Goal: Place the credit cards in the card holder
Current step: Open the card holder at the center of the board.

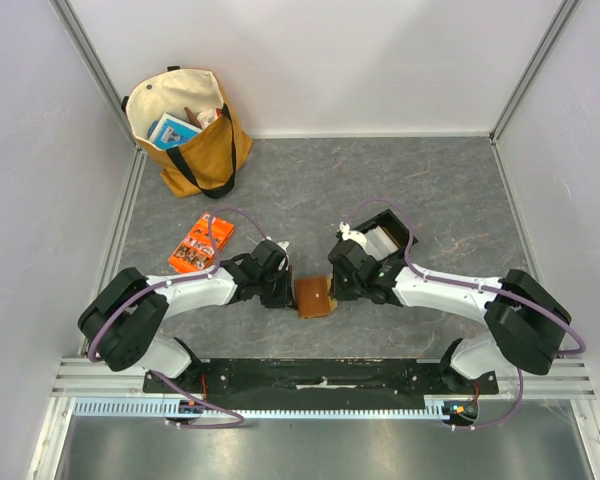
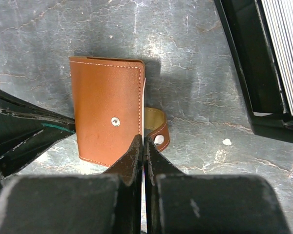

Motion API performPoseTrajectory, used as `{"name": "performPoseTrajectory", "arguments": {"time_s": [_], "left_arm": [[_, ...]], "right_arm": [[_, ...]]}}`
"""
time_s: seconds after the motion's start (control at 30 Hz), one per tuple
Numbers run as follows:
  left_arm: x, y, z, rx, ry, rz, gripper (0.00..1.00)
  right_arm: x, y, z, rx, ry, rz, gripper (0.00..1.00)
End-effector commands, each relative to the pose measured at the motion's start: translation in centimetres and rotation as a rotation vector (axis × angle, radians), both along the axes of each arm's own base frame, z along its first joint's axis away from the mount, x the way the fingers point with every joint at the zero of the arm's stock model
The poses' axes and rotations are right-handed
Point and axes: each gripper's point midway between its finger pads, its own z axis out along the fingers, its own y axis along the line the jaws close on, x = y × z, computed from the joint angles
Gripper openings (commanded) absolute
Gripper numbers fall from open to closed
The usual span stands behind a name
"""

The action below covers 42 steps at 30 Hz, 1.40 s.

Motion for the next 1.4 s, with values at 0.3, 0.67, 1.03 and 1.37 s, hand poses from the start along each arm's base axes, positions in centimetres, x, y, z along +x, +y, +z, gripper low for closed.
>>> {"name": "performPoseTrajectory", "arguments": {"time_s": [0.3, 0.67, 1.03, 1.37], "left_arm": [[1.2, -1.4, 1.7, -0.045, -0.066, -0.033, 0.02], [2.0, 0.4, 2.4, 0.024, -0.125, 0.026, 0.02], [1.1, 3.1, 0.4, 0.106, -0.095, 0.121, 0.02], [1.0, 6.1, 0.5, 0.189, -0.122, 0.213, 0.02]], "right_arm": [[-0.9, 2.5, 4.9, 0.234, -0.040, 0.060, 0.00], [-1.7, 6.2, 5.1, 0.336, -0.003, 0.143, 0.00], [-2.3, 9.7, 5.4, 0.333, -0.027, 0.188, 0.00], [-2.6, 11.3, 2.9, 0.145, -0.036, 0.217, 0.00]]}}
